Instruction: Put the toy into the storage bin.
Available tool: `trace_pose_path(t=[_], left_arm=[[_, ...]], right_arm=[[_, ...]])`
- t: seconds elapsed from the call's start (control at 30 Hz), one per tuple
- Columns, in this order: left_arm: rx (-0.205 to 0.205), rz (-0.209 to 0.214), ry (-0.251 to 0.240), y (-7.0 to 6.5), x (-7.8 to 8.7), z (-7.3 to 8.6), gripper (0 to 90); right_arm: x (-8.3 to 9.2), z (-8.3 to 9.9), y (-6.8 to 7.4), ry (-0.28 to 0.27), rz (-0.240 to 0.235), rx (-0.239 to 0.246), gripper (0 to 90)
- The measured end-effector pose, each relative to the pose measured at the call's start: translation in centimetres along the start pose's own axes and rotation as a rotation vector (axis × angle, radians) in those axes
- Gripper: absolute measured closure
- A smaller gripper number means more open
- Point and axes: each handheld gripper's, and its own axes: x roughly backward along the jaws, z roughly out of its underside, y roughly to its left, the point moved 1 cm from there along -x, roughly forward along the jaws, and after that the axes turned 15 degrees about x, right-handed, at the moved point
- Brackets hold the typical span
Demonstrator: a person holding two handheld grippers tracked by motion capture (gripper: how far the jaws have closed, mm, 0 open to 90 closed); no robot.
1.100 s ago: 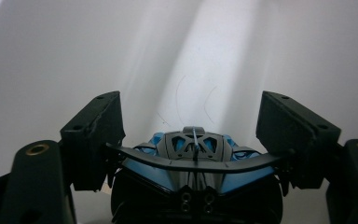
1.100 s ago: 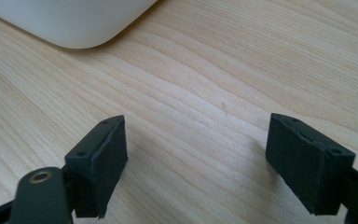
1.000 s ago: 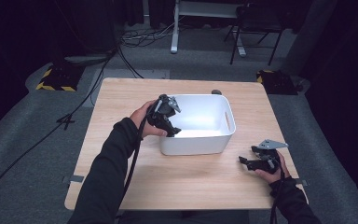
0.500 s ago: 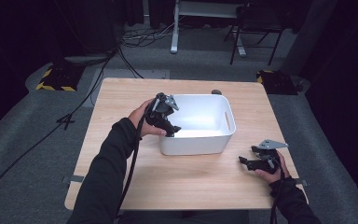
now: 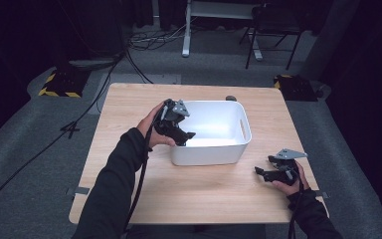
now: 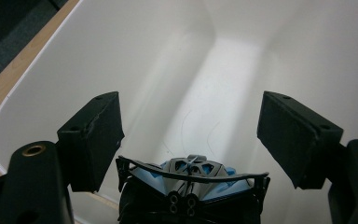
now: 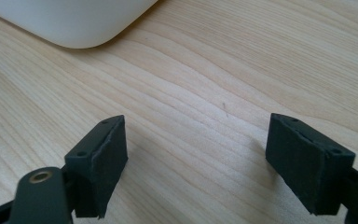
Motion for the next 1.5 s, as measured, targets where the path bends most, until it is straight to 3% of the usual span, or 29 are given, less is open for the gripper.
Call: trace_pose_path(t=[0.03,0.1,0.27,0.43,0.5,0.7,0.93,1.33,1.37,1.4,1.43,1.5], left_arm=[[0.017,0.003,-0.011,-0.1,0.0,0.2,22.8],[-0.01,0.005,-0.012,0.1,0.2,0.3,22.8],[-0.025,0.008,-0.073,0.0,0.4,0.6,22.8],[0.005,0.007,-0.145,-0.3,0.7,0.7,20.4],[0.014,0.015,-0.15,-0.4,0.8,0.8,20.2],[0.007,-0.006,-0.195,-0.2,1.6,1.0,19.4],[0.013,0.007,-0.214,0.0,2.6,1.4,19.4],[0.02,-0.041,-0.248,0.8,4.1,2.1,19.4],[0.057,-0.04,-0.279,0.7,4.0,2.2,19.4],[0.037,-0.047,-0.262,0.9,4.3,2.2,19.2],[0.054,-0.046,-0.28,0.8,4.3,2.3,18.9],[0.029,-0.06,-0.275,1.1,4.7,2.4,18.4]], right_arm=[[0.0,0.0,0.0,0.0,0.0,0.0,20.9],[0.0,0.0,0.0,0.0,0.0,0.0,20.9],[0.0,0.0,0.0,0.0,0.0,0.001,20.9],[0.0,0.0,0.0,0.0,0.0,0.001,20.8],[0.0,0.0,0.0,0.0,0.0,0.001,20.9],[0.0,0.0,0.0,-0.001,0.001,-0.002,20.8],[0.0,0.0,0.1,0.0,0.001,-0.004,20.8],[0.0,0.0,0.1,0.0,0.001,-0.005,20.8],[0.0,0.0,0.1,0.0,0.001,-0.005,20.8],[0.0,0.0,0.1,0.0,0.001,-0.004,20.8],[0.0,0.0,0.1,0.0,0.001,-0.005,20.8],[0.0,0.0,0.1,0.0,0.001,-0.005,20.8]])
